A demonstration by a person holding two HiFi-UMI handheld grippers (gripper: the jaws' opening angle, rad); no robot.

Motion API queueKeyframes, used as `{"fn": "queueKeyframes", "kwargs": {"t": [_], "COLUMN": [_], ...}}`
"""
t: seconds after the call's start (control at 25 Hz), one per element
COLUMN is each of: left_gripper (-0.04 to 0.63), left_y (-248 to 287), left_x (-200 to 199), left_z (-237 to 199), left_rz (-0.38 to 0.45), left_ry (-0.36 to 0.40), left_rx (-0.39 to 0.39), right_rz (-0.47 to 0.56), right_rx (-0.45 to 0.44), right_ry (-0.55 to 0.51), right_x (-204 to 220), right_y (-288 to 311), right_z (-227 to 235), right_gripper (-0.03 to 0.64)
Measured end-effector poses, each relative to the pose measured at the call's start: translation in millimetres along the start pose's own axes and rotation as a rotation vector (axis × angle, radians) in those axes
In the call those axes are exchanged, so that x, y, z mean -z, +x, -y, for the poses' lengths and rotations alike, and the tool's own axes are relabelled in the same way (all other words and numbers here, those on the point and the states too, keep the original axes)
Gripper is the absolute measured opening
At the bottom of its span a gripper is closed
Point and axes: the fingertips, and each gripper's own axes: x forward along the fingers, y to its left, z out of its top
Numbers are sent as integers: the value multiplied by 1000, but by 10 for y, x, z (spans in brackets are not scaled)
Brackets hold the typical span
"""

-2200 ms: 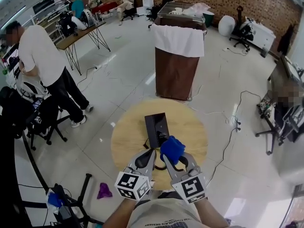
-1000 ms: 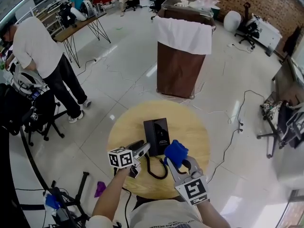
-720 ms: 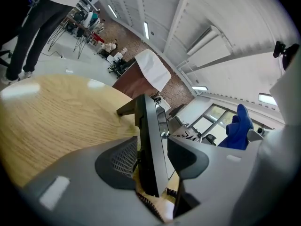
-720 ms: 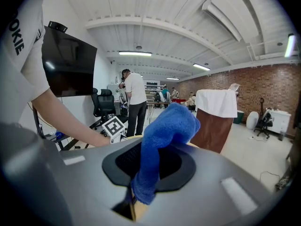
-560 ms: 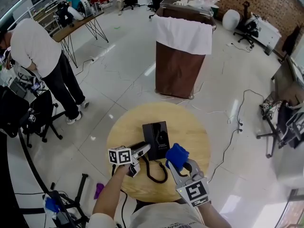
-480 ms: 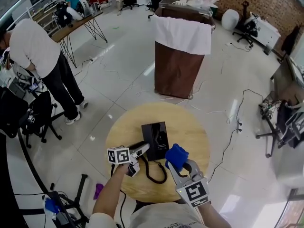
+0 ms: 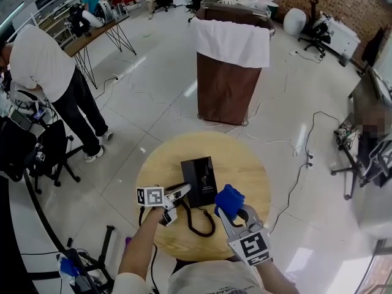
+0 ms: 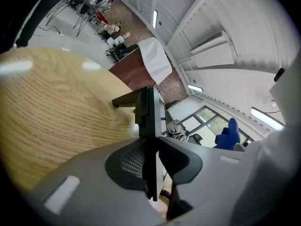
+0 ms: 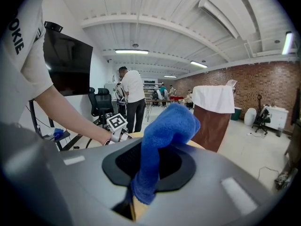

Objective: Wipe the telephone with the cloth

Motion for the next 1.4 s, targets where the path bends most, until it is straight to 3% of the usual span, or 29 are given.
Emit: {"fn": "queueKeyframes", "kwargs": {"t": [0.36, 0.68, 0.84, 1.2, 1.4], "left_gripper": [67, 66, 65, 64, 64], "left_y": [-53, -231, -309, -477, -563], "left_x": [-12, -123, -221, -371, -398], "left_z": [80, 256, 518, 1317, 1663], "left_rz": [28, 105, 158, 244, 282], "left_ry": [25, 27, 42, 175, 164], "left_rx": [-36, -29, 1, 64, 92], "right_rz": [37, 60, 84, 134, 156], "right_rx": [-16, -32, -44, -49, -53], "right_ry": [-5, -22, -34, -51, -49], "right_x": [-66, -156, -243, -372, -415], "right_y": [40, 28, 10, -108, -209], "right_z": [-42, -130, -181, -321, -422], "right_gripper": [60, 60, 60, 60, 60]}}
